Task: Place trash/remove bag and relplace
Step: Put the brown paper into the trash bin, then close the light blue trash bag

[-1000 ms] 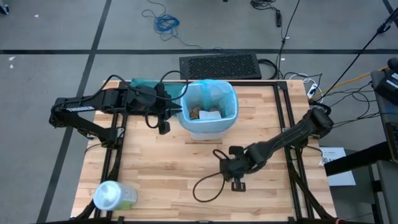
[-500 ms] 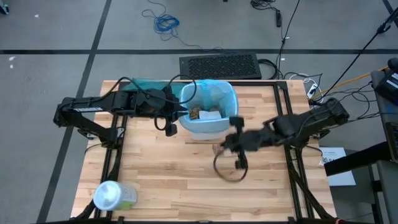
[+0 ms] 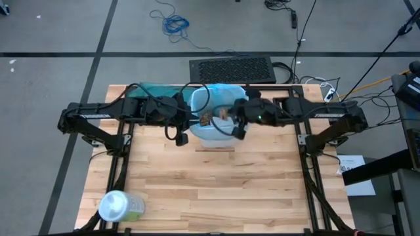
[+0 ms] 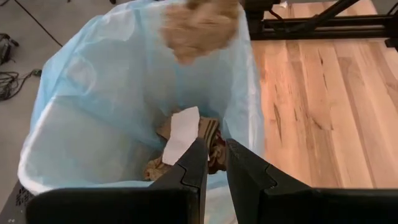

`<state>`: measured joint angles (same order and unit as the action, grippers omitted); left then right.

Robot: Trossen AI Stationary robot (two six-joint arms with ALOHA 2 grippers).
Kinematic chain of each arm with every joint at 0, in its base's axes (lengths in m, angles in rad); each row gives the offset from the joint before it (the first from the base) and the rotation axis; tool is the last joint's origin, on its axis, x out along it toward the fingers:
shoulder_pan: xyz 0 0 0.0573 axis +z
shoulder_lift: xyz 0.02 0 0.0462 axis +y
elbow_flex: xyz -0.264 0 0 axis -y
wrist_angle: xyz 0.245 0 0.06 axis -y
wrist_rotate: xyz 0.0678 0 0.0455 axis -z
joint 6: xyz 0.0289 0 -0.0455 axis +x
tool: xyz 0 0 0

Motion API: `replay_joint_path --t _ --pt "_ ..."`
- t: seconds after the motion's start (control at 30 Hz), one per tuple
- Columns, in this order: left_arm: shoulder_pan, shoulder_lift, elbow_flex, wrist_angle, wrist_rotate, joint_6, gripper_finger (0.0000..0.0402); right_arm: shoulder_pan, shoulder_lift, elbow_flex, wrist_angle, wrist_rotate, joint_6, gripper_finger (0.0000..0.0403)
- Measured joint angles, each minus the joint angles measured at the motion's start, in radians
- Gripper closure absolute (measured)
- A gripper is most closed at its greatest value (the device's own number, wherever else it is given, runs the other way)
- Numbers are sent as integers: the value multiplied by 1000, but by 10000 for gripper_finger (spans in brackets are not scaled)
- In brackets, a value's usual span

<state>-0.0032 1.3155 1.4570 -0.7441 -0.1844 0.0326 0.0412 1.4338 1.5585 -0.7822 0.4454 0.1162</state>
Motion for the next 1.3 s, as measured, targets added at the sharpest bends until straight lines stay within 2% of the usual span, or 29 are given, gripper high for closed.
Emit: replay_joint_path --t 0.17,0.4,0.5,0.57,0.63,0.7,0.83,0.9,1.1,1.2,1.3 --pt "2 0 0 1 -1 6 346 -64 0 0 -1 -2 -1 377" --pt "-6 0 0 -12 -51 -25 346 -108 0 0 -16 -2 -10 310" --pt "-8 0 0 -35 -148 -27 346 -119 -1 0 -15 -5 -36 281" --pt "-7 0 0 -65 -263 -27 351 -124 -5 0 -20 -6 -54 271" --pt "-5 0 0 -100 -389 -24 360 -133 -13 0 -33 -7 -73 277" --pt "3 0 0 -141 -482 -9 371 -143 -26 0 -53 3 -84 299" --pt "15 -1 0 -206 -542 -22 394 -175 -78 0 -103 9 -106 378" --pt "16 -5 0 -239 -555 -61 399 -189 -115 0 -134 9 -109 394" --pt "28 -31 -19 -324 -569 -208 400 -238 -235 -3 -216 9 -97 402" --pt "48 -95 -68 -267 -502 -237 400 -266 -296 -36 -215 -2 -87 403" --pt "60 -196 -154 -105 -423 -212 401 -290 -364 -117 -199 -16 -54 403"
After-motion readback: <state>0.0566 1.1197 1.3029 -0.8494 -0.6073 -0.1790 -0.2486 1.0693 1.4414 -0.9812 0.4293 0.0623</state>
